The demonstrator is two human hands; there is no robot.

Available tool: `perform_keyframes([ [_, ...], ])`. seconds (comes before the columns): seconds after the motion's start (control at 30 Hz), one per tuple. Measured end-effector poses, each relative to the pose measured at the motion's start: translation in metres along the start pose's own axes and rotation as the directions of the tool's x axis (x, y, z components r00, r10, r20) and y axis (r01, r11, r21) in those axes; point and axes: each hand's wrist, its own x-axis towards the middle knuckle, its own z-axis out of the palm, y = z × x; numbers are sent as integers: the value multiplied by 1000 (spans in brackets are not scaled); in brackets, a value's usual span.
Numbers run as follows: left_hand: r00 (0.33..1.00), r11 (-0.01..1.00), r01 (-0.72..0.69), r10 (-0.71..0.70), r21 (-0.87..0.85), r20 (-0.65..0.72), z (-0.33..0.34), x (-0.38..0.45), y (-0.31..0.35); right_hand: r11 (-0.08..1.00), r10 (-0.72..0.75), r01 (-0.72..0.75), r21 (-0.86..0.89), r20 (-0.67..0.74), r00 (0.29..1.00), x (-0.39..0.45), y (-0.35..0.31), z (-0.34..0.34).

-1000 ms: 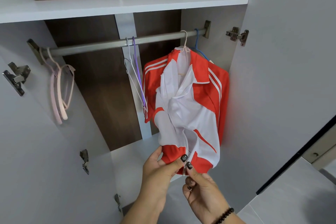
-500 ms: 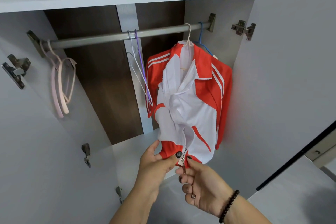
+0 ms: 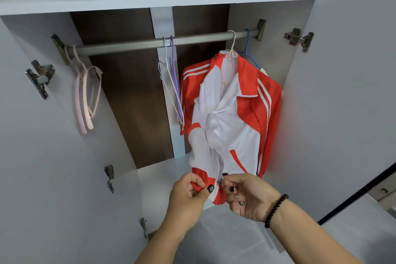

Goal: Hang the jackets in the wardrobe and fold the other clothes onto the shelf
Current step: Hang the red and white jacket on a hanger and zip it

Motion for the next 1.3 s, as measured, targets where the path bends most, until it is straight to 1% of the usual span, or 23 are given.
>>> perform_keyframes([
  [0.13, 999, 999, -24, 25, 37, -27, -7, 5, 2, 995, 5, -5, -99, -6, 1000, 9, -12, 9],
  [0.27, 997, 999, -41, 43, 36, -60, -17, 16, 7, 995, -10, 9, -95, -10, 1000, 20, -24, 21],
  [0.4, 995, 998, -54, 56, 27, -86, -32, 26, 12, 994, -26, 29, -109, 22, 999, 29, -34, 34],
  [0.6, 993, 996, -50, 58, 77, -101, -54, 32, 2, 997, -39, 40, -68, 20, 999, 43, -45, 52],
  [0.7, 992, 995, -26, 37, 95, -117, -65, 31, -10, 996, -59, 59, -64, 2, 998, 48, -54, 55],
  [0.8, 993, 981, 46, -24, 191, -117, -74, 28, -26, 994, -99, 98, -48, -31, 995, 48, -67, 53],
  [0.9, 980, 962, 145, -109, 230, -164, -81, 29, -44, 975, -111, 108, -192, -4, 994, 50, -64, 58],
  [0.97, 972, 954, 166, -116, 248, -204, -83, 32, -46, 953, -120, 126, -277, 39, 992, 52, -59, 63],
  [1.03, 974, 951, 127, -65, 282, -219, -79, 37, -39, 938, -149, 159, -308, 57, 987, 53, -59, 66],
  [1.1, 976, 947, 34, 38, 319, -216, -71, 45, -26, 931, -173, 184, -315, 63, 983, 52, -63, 65],
  [1.17, 971, 925, -79, 156, 371, -183, -58, 54, -10, 927, -168, 181, -330, 70, 983, 53, -67, 62],
  [1.2, 960, 909, -147, 227, 390, -166, -50, 59, -2, 925, -156, 171, -339, 71, 985, 54, -69, 59],
  [1.27, 914, 872, -292, 375, 392, -153, -34, 68, 13, 924, -121, 141, -356, 78, 990, 56, -73, 53],
  [1.3, 896, 863, -338, 417, 376, -152, -26, 72, 19, 926, -101, 125, -356, 85, 991, 58, -76, 49],
])
